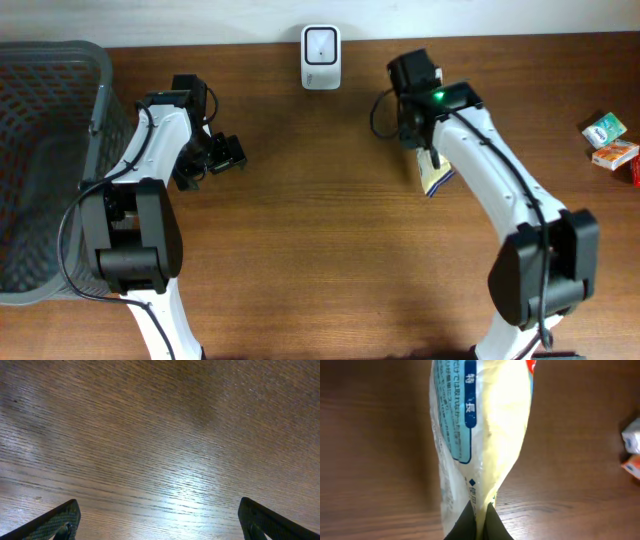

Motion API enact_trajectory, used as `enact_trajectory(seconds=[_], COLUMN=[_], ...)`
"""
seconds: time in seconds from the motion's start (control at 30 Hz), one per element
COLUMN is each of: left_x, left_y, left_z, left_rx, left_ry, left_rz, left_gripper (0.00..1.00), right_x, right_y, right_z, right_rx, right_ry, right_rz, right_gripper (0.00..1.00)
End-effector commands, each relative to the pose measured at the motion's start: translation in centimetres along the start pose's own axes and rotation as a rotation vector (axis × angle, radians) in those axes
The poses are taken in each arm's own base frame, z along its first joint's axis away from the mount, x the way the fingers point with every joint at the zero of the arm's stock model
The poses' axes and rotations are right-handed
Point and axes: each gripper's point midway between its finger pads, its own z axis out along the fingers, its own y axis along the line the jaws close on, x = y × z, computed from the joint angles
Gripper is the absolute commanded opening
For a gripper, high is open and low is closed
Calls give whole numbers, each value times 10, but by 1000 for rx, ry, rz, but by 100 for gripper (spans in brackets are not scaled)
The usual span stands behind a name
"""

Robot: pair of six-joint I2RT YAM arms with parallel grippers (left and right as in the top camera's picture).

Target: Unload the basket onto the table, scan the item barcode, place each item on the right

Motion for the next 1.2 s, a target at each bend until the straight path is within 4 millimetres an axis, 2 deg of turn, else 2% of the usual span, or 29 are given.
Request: enact_trajectory(seconds=[0.0,0.1,0.3,0.37,0.4,0.43,0.47,0.5,0.53,0.57,0.6,0.63,0.67,0.77,0.87,0.93,1.0,1.13,1.17], left_x=[-5,-5,-5,-5,-5,-5,-5,-5,-5,-5,-5,-5,-5,-5,-5,-5,-5,-5,-5], left_y=[0,0,0,0,0,0,0,0,0,0,0,0,0,0,0,0,0,0,0], left_z=[-12,-12,-12,-12,-12,-12,-12,-12,-12,-12,-12,-12,-12,-12,-12,-12,-12,-12,-12], left_rx=[4,4,4,4,4,4,4,4,4,4,4,4,4,4,4,4,4,4,4], left_ry=[-35,-35,-35,-35,-35,-35,-35,-35,-35,-35,-35,-35,-35,-35,-35,-35,-35,-35,-35], left_rz=[-8,-8,-9,-8,-8,-8,-8,-8,-9,-9,-9,-9,-9,-8,-8,-8,-8,-9,-9], left_gripper=[99,99,99,99,99,99,99,99,99,99,99,99,99,99,99,99,99,99,99], right_x=[23,32,41,50,56,62,67,69,69,69,67,64,60,33,22,25,38,68,74], right_y=[-1,14,84,116,133,148,165,176,183,188,191,191,189,161,147,145,150,157,161], right_z=[23,22,-4,-10,-11,-14,-18,-22,-25,-29,-33,-38,-42,-56,-59,-55,-48,-21,-15], right_rx=[165,179,91,2,-55,-115,-186,-242,-277,-315,-337,-359,-369,-358,-410,-521,-618,-648,-648], right_ry=[28,25,-45,-39,-27,-14,-2,5,11,19,24,30,33,37,50,85,122,191,198], right_rz=[-6,-30,-122,-160,-175,-186,-193,-193,-193,-190,-186,-179,-171,-114,-147,-228,-311,-353,-358], right_gripper=[4,4,4,4,8,23,49,70,83,88,97,99,99,99,99,98,99,100,97])
